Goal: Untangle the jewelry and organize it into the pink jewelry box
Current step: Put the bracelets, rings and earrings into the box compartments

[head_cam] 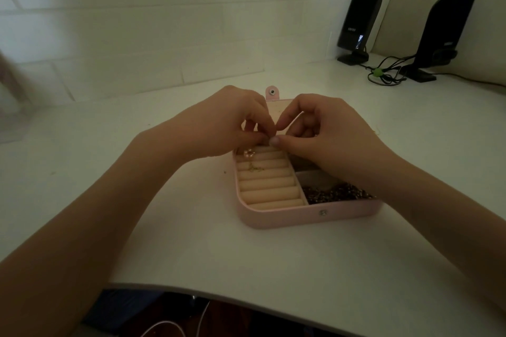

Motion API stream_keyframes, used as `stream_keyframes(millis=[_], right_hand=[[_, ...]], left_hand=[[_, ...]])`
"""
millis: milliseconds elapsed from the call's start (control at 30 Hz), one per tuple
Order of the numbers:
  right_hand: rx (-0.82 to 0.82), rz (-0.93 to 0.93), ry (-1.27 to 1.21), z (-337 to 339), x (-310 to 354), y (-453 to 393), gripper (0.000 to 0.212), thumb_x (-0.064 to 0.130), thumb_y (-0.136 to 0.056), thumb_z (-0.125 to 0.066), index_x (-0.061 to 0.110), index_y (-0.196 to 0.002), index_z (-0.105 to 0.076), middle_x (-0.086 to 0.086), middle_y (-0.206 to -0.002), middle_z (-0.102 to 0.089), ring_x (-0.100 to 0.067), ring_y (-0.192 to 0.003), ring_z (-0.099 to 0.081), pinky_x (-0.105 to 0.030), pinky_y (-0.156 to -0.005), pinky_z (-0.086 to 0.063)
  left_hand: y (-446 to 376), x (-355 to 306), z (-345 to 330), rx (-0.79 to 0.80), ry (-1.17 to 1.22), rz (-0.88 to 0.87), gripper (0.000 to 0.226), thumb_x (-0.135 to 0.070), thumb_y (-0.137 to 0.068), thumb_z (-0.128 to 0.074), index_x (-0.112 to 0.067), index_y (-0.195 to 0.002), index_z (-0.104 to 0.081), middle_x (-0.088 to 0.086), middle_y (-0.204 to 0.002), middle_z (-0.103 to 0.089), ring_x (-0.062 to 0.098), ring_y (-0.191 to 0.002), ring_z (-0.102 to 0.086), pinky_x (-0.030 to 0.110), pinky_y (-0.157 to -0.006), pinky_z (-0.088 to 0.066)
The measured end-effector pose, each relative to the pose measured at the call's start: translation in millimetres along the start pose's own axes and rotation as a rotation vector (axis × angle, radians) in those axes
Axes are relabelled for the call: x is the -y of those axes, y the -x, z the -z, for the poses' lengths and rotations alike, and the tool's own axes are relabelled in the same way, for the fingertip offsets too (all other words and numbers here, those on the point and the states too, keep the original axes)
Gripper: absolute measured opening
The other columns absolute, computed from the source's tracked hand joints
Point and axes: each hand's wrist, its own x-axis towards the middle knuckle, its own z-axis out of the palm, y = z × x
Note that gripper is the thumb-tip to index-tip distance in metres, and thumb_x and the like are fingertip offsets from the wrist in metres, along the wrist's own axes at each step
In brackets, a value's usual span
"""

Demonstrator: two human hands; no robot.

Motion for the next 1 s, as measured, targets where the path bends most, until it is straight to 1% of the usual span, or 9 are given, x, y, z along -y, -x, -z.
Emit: stream_keyframes(millis=[100, 233, 400, 500, 633, 700, 833, 900, 1000], right_hand=[[0.053, 0.009, 0.011, 3.5, 3.5, 0.6, 0.015, 0.024, -0.074, -0.077, 0.019, -0.081, -0.065, 0.004, -0.066, -0.068, 0.002, -0.057, -0.058, -0.007, -0.055, -0.043], [0.145, 0.041, 0.000, 5.8, 8.4, 1.9, 0.010, 0.020, -0.075, -0.076, 0.019, -0.079, -0.067, 0.003, -0.068, -0.068, 0.004, -0.056, -0.056, -0.006, -0.057, -0.042], [0.259, 0.070, 0.028, 1.3, 11.6, 5.6, 0.011, 0.027, -0.075, -0.074, 0.020, -0.080, -0.067, 0.002, -0.071, -0.067, -0.002, -0.060, -0.056, -0.016, -0.062, -0.046], [0.172, 0.030, -0.010, 8.1, 14.1, 3.6, 0.015, 0.034, -0.079, -0.068, 0.019, -0.082, -0.066, -0.002, -0.067, -0.071, -0.012, -0.059, -0.064, -0.020, -0.065, -0.051], [-0.025, -0.063, -0.005, 19.9, 6.1, -3.9, 0.014, 0.033, -0.086, -0.063, 0.019, -0.085, -0.063, 0.001, -0.060, -0.068, 0.002, -0.042, -0.055, -0.012, -0.045, -0.043], [-0.067, -0.101, 0.072, 27.0, -2.0, -8.1, 0.012, 0.033, -0.084, -0.065, 0.022, -0.087, -0.062, 0.004, -0.063, -0.068, 0.003, -0.047, -0.057, -0.013, -0.049, -0.042], [0.080, -0.196, 0.291, 45.7, -10.3, -12.4, 0.010, 0.027, -0.077, -0.073, 0.024, -0.084, -0.066, 0.004, -0.076, -0.063, -0.011, -0.069, -0.058, -0.027, -0.065, -0.048], [0.168, -0.235, 0.348, 50.8, -9.6, -12.3, 0.008, 0.024, -0.076, -0.074, 0.024, -0.080, -0.068, 0.003, -0.078, -0.061, -0.012, -0.068, -0.056, -0.026, -0.059, -0.048], [0.195, -0.222, 0.425, 50.6, -8.9, -11.6, 0.005, 0.021, -0.077, -0.075, 0.023, -0.076, -0.070, 0.003, -0.075, -0.059, -0.006, -0.060, -0.050, -0.015, -0.046, -0.038]], left_hand=[[-0.3, -0.1, -0.8, 0.012, -0.007, -0.010, 0.008, -0.014, -0.079, -0.069, -0.015, -0.085, -0.073, -0.010, -0.075, -0.052, 0.003, -0.067, -0.049, 0.024, -0.062, -0.042], [0.2, -0.1, -0.6, 0.022, -0.003, -0.030, 0.014, -0.022, -0.073, -0.060, -0.017, -0.079, -0.072, -0.006, -0.076, -0.057, 0.001, -0.064, -0.049, 0.012, -0.058, -0.037], [0.8, -1.9, 1.1, 0.036, 0.061, -0.017, 0.016, -0.021, -0.069, -0.061, -0.036, -0.068, -0.061, -0.008, -0.076, -0.057, -0.002, -0.065, -0.050, 0.009, -0.059, -0.037], [0.3, -2.3, 1.3, 0.043, 0.041, 0.004, 0.020, -0.019, -0.076, -0.069, -0.035, -0.070, -0.057, -0.015, -0.072, -0.051, 0.001, -0.065, -0.050, 0.013, -0.060, -0.038], [0.6, 0.4, 1.9, 0.050, 0.044, 0.048, 0.006, -0.018, -0.079, -0.071, -0.024, -0.080, -0.071, -0.011, -0.079, -0.057, 0.004, -0.071, -0.054, 0.023, -0.066, -0.045], [1.0, 0.5, 2.6, 0.054, 0.093, 0.086, 0.006, -0.017, -0.079, -0.070, -0.023, -0.081, -0.071, -0.009, -0.081, -0.060, 0.006, -0.073, -0.055, 0.026, -0.069, -0.047], [1.3, 0.2, 2.9, -0.013, 0.169, 0.140, 0.012, -0.011, -0.079, -0.065, -0.021, -0.082, -0.072, -0.011, -0.078, -0.066, 0.006, -0.075, -0.060, 0.025, -0.069, -0.051], [0.9, 0.4, 2.1, -0.108, 0.200, 0.148, 0.014, -0.009, -0.078, -0.062, -0.020, -0.081, -0.070, -0.008, -0.078, -0.067, 0.007, -0.075, -0.061, 0.022, -0.067, -0.050], [1.2, -0.6, 1.4, -0.178, 0.199, 0.144, 0.014, -0.015, -0.073, -0.055, -0.022, -0.078, -0.066, -0.007, -0.077, -0.067, 0.005, -0.072, -0.059, 0.014, -0.061, -0.046]])
